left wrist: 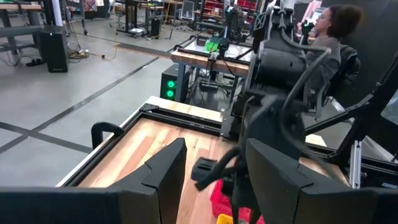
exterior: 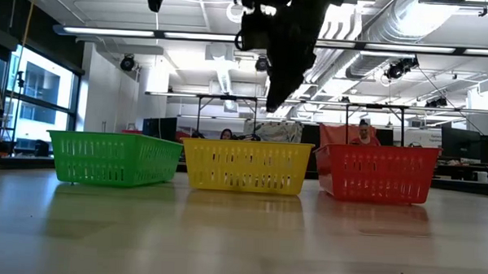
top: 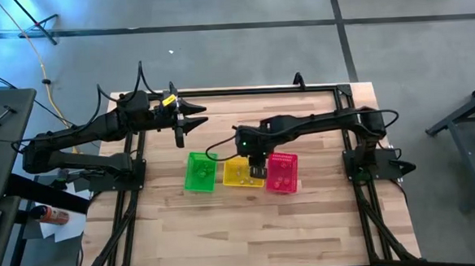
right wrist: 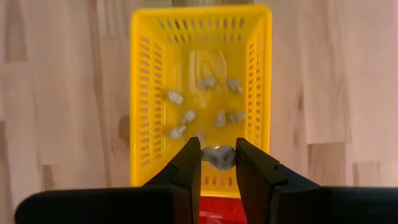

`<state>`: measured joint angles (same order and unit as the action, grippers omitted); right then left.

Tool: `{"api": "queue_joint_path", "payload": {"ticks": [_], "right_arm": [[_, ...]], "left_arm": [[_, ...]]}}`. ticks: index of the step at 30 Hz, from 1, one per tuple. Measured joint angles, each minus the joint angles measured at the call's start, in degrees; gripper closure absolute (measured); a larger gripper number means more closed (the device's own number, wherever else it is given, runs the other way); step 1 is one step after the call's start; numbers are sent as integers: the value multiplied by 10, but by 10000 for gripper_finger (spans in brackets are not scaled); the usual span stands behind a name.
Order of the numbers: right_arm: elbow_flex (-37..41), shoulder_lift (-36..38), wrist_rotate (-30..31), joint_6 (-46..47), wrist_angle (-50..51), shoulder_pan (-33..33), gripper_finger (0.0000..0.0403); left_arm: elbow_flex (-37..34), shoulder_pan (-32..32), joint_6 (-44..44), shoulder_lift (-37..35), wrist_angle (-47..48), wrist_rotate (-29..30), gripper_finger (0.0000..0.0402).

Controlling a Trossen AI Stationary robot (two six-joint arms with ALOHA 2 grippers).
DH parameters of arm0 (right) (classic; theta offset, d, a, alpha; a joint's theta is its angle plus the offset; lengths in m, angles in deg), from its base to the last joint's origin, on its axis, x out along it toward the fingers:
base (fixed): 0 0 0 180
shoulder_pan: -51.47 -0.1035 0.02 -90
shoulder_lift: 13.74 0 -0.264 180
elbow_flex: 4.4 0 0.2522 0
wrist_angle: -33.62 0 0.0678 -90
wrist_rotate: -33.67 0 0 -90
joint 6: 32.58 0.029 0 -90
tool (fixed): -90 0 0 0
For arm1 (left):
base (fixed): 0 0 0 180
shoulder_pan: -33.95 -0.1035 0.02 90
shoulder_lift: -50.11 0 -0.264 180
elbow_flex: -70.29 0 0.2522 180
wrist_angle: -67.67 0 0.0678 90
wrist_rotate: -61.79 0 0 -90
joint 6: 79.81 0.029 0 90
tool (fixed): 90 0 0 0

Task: Sort Halloween decoration
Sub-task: Put the white skull toy into the yellow basket

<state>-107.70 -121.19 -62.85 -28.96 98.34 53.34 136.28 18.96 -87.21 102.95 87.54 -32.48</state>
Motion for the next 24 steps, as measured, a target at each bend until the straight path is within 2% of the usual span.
{"api": "queue_joint_path", "payload": {"ticks": [24], "right_arm": [[0, -103, -10, 9, -8, 0, 336]], "left_arm": [[0, 0, 0, 0, 0, 0, 245]]}}
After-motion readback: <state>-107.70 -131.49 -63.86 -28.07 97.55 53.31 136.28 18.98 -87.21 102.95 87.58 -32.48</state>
